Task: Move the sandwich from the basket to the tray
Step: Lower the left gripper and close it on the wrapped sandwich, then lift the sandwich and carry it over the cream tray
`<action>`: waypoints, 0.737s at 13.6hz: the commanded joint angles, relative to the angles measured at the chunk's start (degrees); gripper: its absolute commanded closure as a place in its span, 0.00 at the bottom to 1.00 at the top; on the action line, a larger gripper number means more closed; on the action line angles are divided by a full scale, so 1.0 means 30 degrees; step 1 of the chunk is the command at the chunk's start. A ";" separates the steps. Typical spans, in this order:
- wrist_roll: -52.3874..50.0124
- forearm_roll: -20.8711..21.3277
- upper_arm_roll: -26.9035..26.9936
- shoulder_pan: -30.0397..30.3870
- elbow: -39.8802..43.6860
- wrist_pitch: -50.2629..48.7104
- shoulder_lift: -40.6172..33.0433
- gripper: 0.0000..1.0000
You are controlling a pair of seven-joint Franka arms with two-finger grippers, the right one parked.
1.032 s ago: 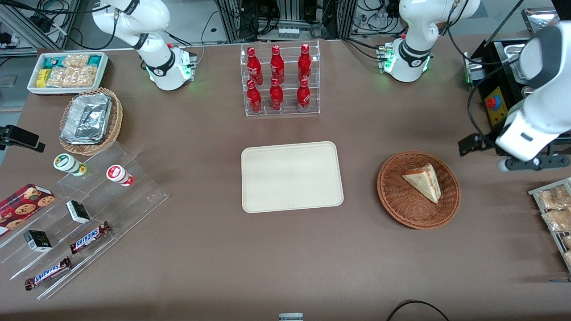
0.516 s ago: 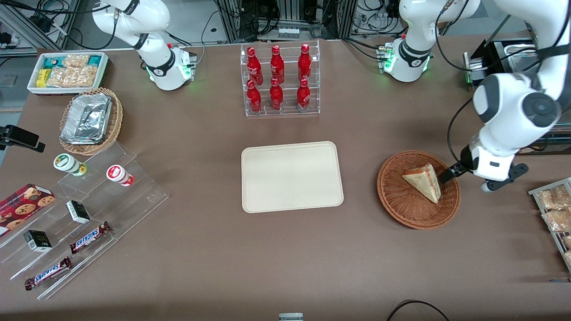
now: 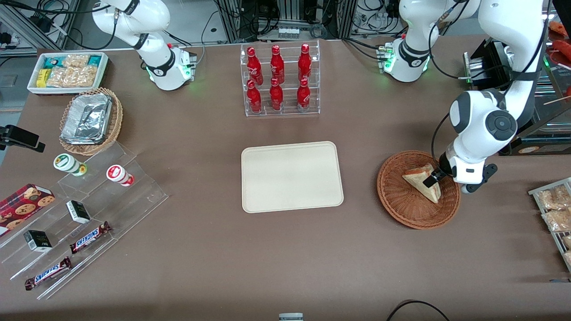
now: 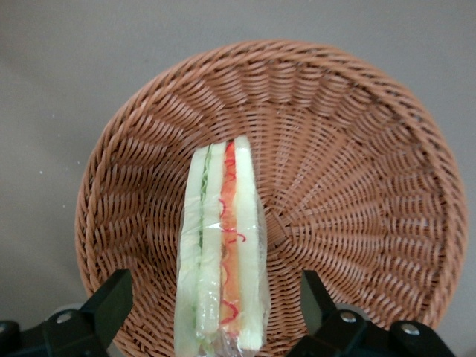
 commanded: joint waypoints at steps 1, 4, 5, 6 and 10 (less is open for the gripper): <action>-0.0968 0.0192 -0.0127 -0.0043 -0.0436 0.0402 -0.0106 0.00; -0.1935 0.0192 -0.0566 -0.0043 -0.0582 0.0957 0.0303 0.00; -0.1995 0.0192 -0.0566 -0.0043 -0.0698 0.0988 0.0420 0.00; -0.2025 0.0192 -0.0566 -0.0043 -0.0932 0.1133 0.0480 0.00; -0.1967 0.0192 -0.0537 0.0074 -0.1228 0.2189 0.0860 1.00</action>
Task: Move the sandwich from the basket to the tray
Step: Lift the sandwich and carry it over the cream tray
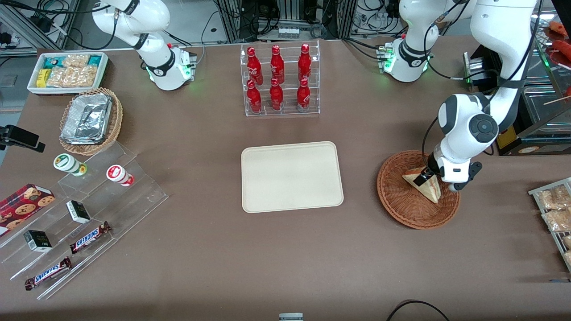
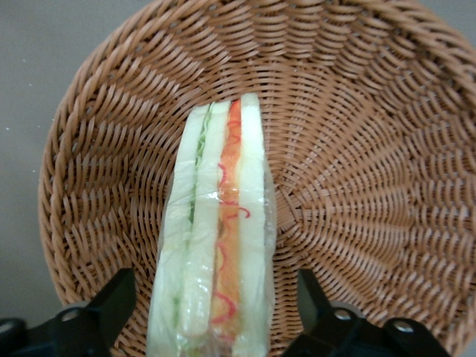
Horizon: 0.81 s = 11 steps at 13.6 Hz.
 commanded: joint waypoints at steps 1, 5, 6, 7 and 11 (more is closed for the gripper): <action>-0.0385 0.0194 0.0000 0.0091 0.0070 0.0447 0.0079 1.00; -0.0209 0.0252 0.0001 -0.0084 0.1733 -0.2759 -0.1322 1.00; -0.0209 0.0455 -0.0116 -0.0317 0.2872 -0.4922 -0.1849 1.00; -0.0209 0.0980 -0.0320 -0.1015 0.4276 -0.7032 -0.2145 1.00; -0.0502 0.1073 -0.0380 -0.4998 1.0022 -1.2667 -0.0745 1.00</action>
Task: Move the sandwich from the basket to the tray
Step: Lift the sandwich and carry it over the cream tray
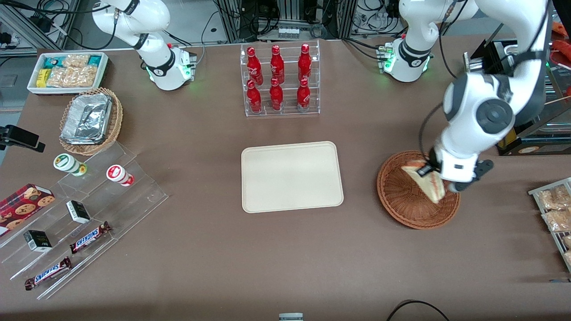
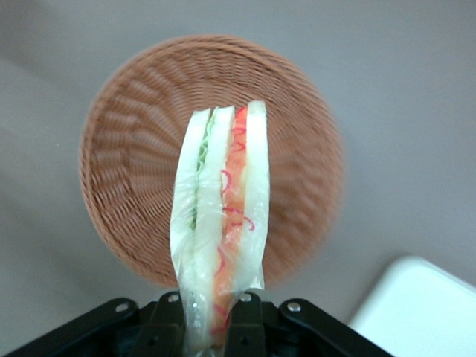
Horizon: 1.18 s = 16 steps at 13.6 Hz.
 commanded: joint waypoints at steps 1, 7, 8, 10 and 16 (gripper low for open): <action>-0.0437 0.0194 0.0042 -0.2799 0.3212 -0.2360 0.1669 1.00; -0.0789 -0.0335 0.0012 -0.7491 0.5646 -0.0873 0.5239 1.00; -0.0789 -0.0335 0.0041 -0.8194 0.6230 -0.0521 0.6059 1.00; -0.0760 -0.0219 0.0041 -0.9397 0.7198 -0.0022 0.7670 1.00; -0.0848 -0.0072 0.0100 -1.0926 0.8287 0.2056 1.0928 1.00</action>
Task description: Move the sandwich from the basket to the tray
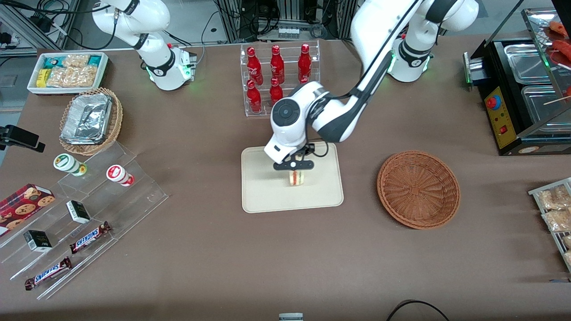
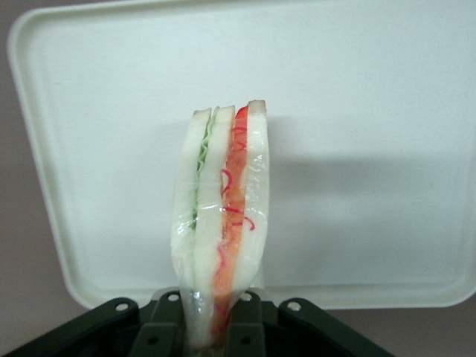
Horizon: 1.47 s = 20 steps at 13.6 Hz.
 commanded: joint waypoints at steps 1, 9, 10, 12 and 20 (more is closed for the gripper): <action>-0.0400 0.0219 0.0300 -0.0457 0.0812 0.0624 0.0978 1.00; -0.1193 0.0220 0.0359 -0.0694 0.0841 0.0337 0.0809 0.00; -0.1222 0.0191 0.0388 -0.0607 0.0870 -0.0333 0.0195 0.00; -0.1600 0.0044 0.0447 -0.0460 0.0666 -0.1798 -0.1705 0.00; -0.1463 -0.0073 0.0857 0.4249 0.0607 -0.8185 -0.9002 0.00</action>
